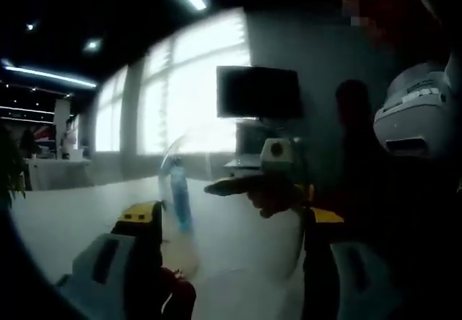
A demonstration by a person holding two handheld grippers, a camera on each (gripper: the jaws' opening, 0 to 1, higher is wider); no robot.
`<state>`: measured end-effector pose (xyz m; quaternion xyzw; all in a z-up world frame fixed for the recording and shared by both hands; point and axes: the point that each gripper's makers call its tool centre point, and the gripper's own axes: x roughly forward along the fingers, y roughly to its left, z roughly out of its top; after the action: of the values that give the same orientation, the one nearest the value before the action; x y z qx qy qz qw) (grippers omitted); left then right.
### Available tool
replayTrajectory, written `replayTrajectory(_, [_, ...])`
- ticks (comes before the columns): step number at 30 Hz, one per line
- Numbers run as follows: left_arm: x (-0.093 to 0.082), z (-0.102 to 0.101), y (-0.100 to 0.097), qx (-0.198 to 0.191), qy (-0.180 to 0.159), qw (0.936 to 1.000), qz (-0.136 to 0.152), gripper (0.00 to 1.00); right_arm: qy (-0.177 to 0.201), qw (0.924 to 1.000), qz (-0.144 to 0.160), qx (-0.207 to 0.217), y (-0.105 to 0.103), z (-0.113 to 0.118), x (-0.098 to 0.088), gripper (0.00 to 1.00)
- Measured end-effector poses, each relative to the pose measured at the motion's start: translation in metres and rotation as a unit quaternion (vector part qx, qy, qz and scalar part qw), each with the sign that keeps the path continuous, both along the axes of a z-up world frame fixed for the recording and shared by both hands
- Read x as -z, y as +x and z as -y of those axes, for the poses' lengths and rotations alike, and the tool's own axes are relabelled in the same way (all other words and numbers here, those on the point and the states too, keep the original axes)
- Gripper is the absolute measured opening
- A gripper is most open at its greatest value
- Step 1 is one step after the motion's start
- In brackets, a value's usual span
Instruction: Open the cover put in the Mizone put the cover back on
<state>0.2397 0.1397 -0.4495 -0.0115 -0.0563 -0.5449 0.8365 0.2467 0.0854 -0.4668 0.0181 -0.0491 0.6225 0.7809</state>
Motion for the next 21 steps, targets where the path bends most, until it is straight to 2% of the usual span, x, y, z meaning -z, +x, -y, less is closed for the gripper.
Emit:
replayTrajectory(3, [-0.006, -0.006, -0.002, 0.000, -0.018, 0.9998, -0.002, 0.62, 0.000, 1.0000, 0.006, 0.004, -0.001, 0.003, 0.000, 0.80])
replayTrajectory(8, [-0.007, -0.013, -0.002, -0.009, -0.015, 0.9998, 0.001, 0.60, 0.000, 0.9997, 0.015, 0.020, 0.000, 0.019, -0.001, 0.78])
replayTrajectory(12, [-0.006, -0.019, 0.000, -0.016, -0.018, 0.9997, -0.003, 0.59, 0.026, 0.9985, 0.003, 0.048, 0.006, 0.038, -0.009, 0.77])
replayTrajectory(16, [-0.008, -0.028, 0.003, -0.027, -0.021, 0.9994, 0.000, 0.59, 0.026, 0.9975, 0.008, 0.065, 0.007, 0.048, -0.013, 0.74])
replayTrajectory(21, [-0.012, -0.049, 0.010, -0.052, -0.039, 0.9979, 0.000, 0.56, 0.050, 0.9949, 0.009, 0.087, 0.011, 0.062, -0.024, 0.70])
